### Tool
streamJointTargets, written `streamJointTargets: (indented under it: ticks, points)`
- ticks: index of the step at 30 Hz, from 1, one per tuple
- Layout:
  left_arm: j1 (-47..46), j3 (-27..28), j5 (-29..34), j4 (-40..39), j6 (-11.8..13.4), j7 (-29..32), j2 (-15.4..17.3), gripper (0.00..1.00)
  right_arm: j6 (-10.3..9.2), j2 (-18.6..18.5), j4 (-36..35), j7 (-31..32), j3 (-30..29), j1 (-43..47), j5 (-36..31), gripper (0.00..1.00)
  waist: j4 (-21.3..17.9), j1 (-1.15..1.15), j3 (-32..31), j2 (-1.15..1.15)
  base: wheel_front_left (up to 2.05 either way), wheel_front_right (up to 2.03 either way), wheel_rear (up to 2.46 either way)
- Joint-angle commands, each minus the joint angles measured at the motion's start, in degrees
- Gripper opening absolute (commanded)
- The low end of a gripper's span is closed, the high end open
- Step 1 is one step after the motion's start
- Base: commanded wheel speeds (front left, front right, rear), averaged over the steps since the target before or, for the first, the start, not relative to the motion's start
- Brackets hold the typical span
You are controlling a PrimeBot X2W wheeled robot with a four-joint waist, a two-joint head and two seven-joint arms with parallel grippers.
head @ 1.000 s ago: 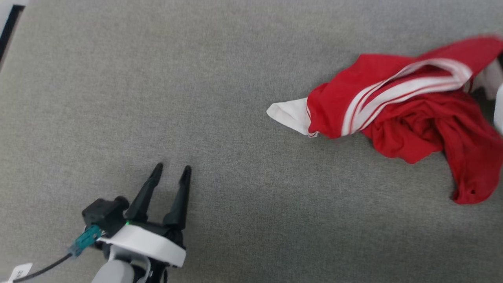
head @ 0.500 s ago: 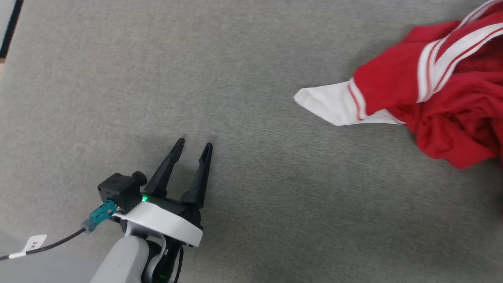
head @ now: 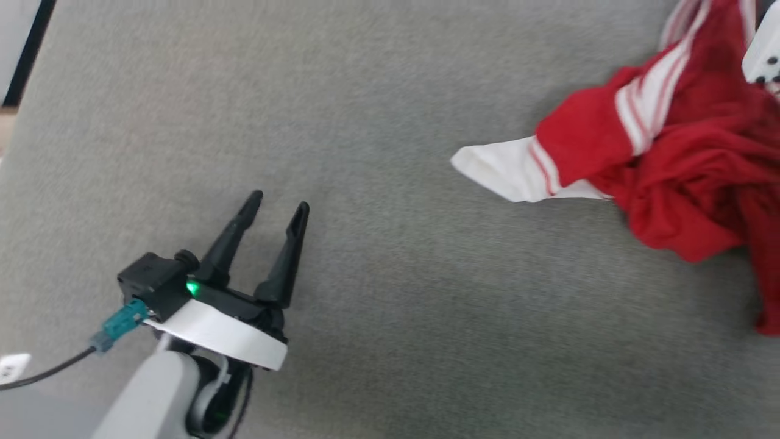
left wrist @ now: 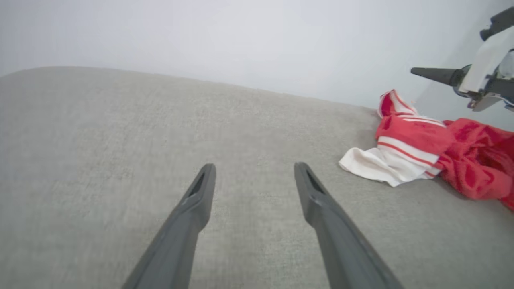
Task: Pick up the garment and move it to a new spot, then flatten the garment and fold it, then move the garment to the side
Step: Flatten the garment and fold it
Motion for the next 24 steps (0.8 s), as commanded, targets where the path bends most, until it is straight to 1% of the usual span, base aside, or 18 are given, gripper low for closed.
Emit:
streamJointTargets:
  ticks: [1, 4, 6, 8, 10, 12, 13, 15, 18, 22, 24]
  points:
    - [-1.5, -0.4, 1.1, -0.9, 0.1, -0.3, 1.5, 1.0, -0.02, -0.6, -0.8, -1.3, 1.2, 2.1, 1.6, 1.0, -2.6, 0.0, -2.4, 0.0, 0.0, 0.0, 0.0]
    - [-3.4, -2.7, 0.9, -3.2, 0.1, -0.3, 6.0, 1.0, -0.02, -1.6, -5.5, -3.9, 4.6, 6.1, 6.8, 1.0, -5.1, 0.0, -4.2, 0.0, 0.0, 0.0, 0.0]
    - [-5.6, -4.4, -0.2, -4.5, 0.1, -0.3, 9.4, 1.0, -0.02, -1.8, -9.9, -4.8, 6.3, 10.3, 10.3, 1.0, -7.1, 0.0, -5.0, 0.0, 0.0, 0.0, 0.0]
    - [-8.2, -7.5, -1.5, -5.6, 0.1, -0.3, 13.2, 1.0, -0.02, -1.6, -15.2, -5.3, 7.4, 15.2, 13.3, 1.0, -9.1, 0.0, -5.6, 0.0, 0.0, 0.0, 0.0]
    - [-11.9, -12.4, -3.8, -6.4, 0.1, -0.2, 17.1, 1.0, -0.02, -1.3, -21.2, -5.4, 7.5, 20.4, 15.6, 1.0, -10.8, 0.0, -5.9, 0.0, 0.0, 0.0, 0.0]
    - [-16.4, -18.3, -7.0, -7.8, 0.1, 1.5, 20.7, 1.0, -0.02, 0.1, -27.5, -5.2, 6.4, 26.1, 17.5, 1.0, -12.5, 0.0, -5.9, 0.0, 0.0, 0.0, 0.0]
    - [-19.0, -21.2, -9.1, -8.4, 0.1, 3.1, 22.5, 1.0, -0.02, 0.9, -30.8, -5.0, 5.8, 28.9, 18.0, 1.0, -13.4, 0.0, -5.7, 0.0, 0.0, 0.0, 0.0]
    - [-24.8, -28.7, -12.3, -9.7, 0.1, 8.4, 25.6, 1.0, -0.02, 2.8, -36.6, -4.7, 3.9, 34.0, 18.7, 1.0, -14.9, 0.0, -5.0, 0.0, 0.0, 0.0, 0.0]
    - [-33.5, -37.6, -19.3, -10.5, 0.1, 16.3, 27.8, 1.0, -0.01, 6.2, -43.7, -3.9, 2.0, 39.9, 18.8, 1.0, -17.3, 0.0, -3.6, 0.0, 0.0, 0.0, 0.0]
    - [-43.1, -46.2, -28.1, -8.7, 0.1, 24.1, 27.7, 1.0, -0.01, 9.4, -49.8, -3.2, 1.0, 44.5, 18.7, 1.0, -20.0, 0.0, -1.9, 0.0, 0.0, 0.0, 0.0]
    - [-46.9, -48.3, -31.2, -6.4, 0.1, 26.5, 27.1, 1.0, -0.01, 10.5, -51.6, -3.0, 1.1, 45.3, 19.0, 1.0, -21.4, 0.0, -1.0, 0.0, 0.0, 0.0, 0.0]
